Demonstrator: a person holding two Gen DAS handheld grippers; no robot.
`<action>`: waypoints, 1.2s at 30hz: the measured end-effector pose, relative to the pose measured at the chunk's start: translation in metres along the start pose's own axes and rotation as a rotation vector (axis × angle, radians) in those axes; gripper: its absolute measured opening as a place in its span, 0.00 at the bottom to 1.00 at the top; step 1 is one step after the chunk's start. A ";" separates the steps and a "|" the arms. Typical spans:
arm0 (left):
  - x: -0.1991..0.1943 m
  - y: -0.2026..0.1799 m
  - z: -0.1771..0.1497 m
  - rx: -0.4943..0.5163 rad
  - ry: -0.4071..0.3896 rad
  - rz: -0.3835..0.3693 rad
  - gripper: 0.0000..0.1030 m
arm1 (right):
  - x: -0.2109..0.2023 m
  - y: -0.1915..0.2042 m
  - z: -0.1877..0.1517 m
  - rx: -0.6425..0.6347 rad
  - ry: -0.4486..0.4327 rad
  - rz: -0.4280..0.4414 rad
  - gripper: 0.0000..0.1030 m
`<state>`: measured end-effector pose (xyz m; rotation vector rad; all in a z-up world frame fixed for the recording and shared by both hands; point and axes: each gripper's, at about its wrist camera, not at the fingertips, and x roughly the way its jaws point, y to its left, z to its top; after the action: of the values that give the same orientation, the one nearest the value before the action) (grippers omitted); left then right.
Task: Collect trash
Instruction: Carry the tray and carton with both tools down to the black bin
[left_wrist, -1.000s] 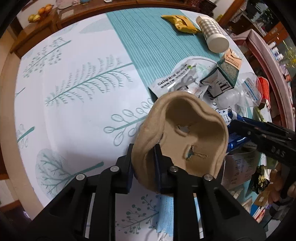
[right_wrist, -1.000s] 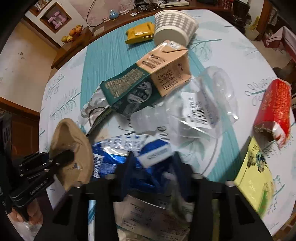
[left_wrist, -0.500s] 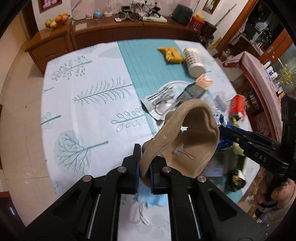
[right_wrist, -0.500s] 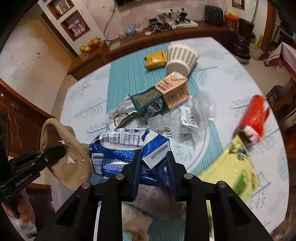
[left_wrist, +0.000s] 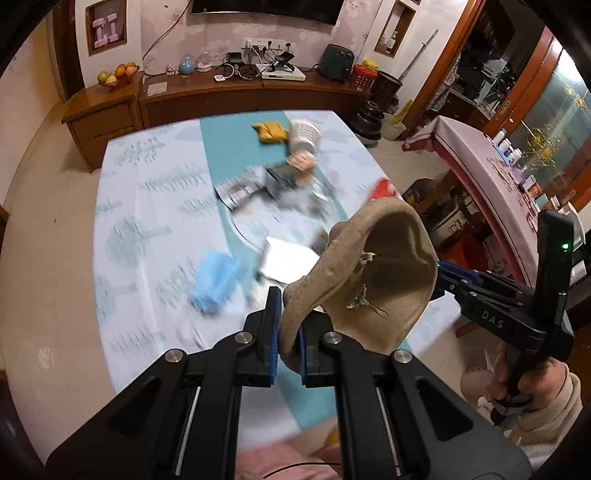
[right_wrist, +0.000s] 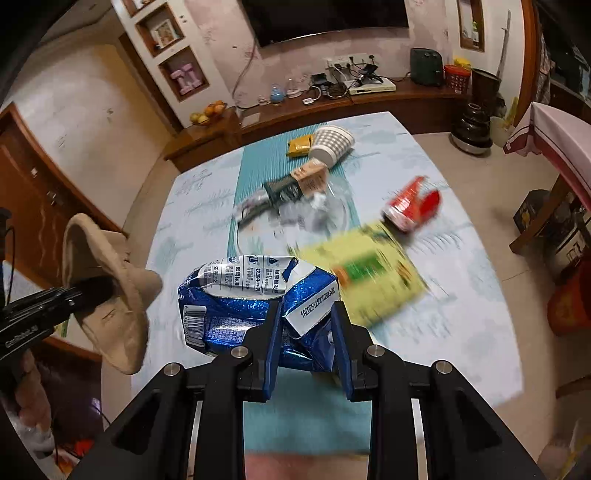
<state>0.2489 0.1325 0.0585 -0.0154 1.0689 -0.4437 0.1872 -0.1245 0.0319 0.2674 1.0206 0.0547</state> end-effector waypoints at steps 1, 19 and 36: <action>0.000 -0.011 -0.015 -0.006 0.005 0.002 0.05 | -0.013 -0.009 -0.015 -0.011 0.004 0.012 0.25; 0.003 -0.163 -0.220 -0.118 0.143 0.071 0.05 | -0.077 -0.173 -0.225 0.061 0.215 0.087 0.25; 0.167 -0.139 -0.319 0.011 0.350 0.136 0.05 | 0.053 -0.224 -0.360 0.051 0.411 0.015 0.25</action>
<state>-0.0026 0.0091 -0.2076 0.1488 1.4017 -0.3360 -0.1081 -0.2617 -0.2453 0.3176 1.4294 0.1000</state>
